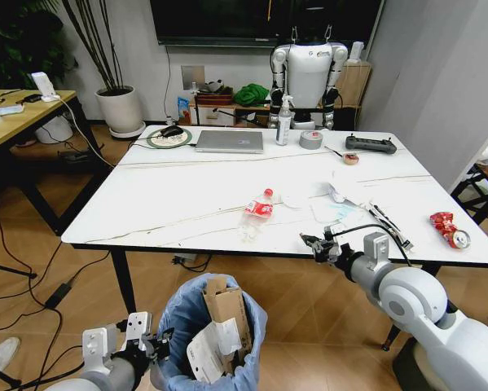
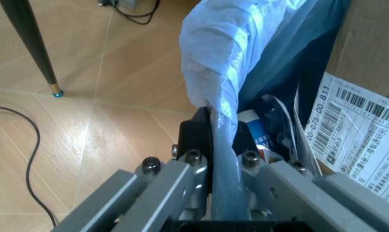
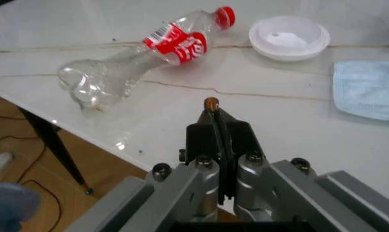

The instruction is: Pick up the trash bin and place the trash from the table into it.

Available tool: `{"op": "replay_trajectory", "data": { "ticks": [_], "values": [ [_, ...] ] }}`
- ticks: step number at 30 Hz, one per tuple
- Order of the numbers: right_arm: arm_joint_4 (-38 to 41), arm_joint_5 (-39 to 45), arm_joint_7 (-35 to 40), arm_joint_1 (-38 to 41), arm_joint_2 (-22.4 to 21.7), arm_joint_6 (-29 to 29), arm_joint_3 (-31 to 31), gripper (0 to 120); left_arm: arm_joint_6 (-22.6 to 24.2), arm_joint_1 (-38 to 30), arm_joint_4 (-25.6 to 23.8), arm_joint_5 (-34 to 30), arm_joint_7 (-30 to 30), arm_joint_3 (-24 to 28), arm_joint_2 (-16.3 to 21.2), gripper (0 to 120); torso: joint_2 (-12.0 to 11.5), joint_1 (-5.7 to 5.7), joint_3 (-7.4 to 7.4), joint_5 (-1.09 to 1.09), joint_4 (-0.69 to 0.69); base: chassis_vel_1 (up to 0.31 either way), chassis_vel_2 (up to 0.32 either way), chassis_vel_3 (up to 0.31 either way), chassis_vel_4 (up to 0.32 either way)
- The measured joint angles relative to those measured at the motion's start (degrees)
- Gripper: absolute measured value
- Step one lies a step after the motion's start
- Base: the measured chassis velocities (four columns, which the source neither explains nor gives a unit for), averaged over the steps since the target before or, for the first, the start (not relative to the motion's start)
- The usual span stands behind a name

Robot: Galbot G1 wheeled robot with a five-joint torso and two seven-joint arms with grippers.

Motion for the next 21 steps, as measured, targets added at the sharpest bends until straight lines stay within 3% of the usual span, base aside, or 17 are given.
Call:
{"op": "replay_trajectory", "data": {
  "ticks": [13, 19, 21],
  "values": [
    [13.6, 2.5, -0.8, -3.8, -1.3, 0.2, -0.9, 0, 0.0, -0.3, 0.0, 0.0, -0.2, -0.1, 0.0, 0, 0.0, 0.00, 0.00, 0.00, -0.01, 0.000, 0.000, 0.000, 0.000],
    [17.7, 1.2, -9.6, -5.9, -1.8, 3.7, -2.5, 0, 0.0, -0.7, 0.0, -0.6, -0.6, -0.3, 0.4, 0, 0.0, 0.00, 0.00, 0.00, 0.00, 0.000, 0.000, 0.000, 0.000],
    [18.4, -1.8, -16.8, -7.6, -2.2, 6.5, -2.7, 0, 0.0, -0.8, 0.0, -0.8, -0.6, -0.3, 0.4, 0, 0.0, 0.00, 0.00, 0.00, -0.01, 0.000, 0.000, 0.000, 0.000]
  ]
}}
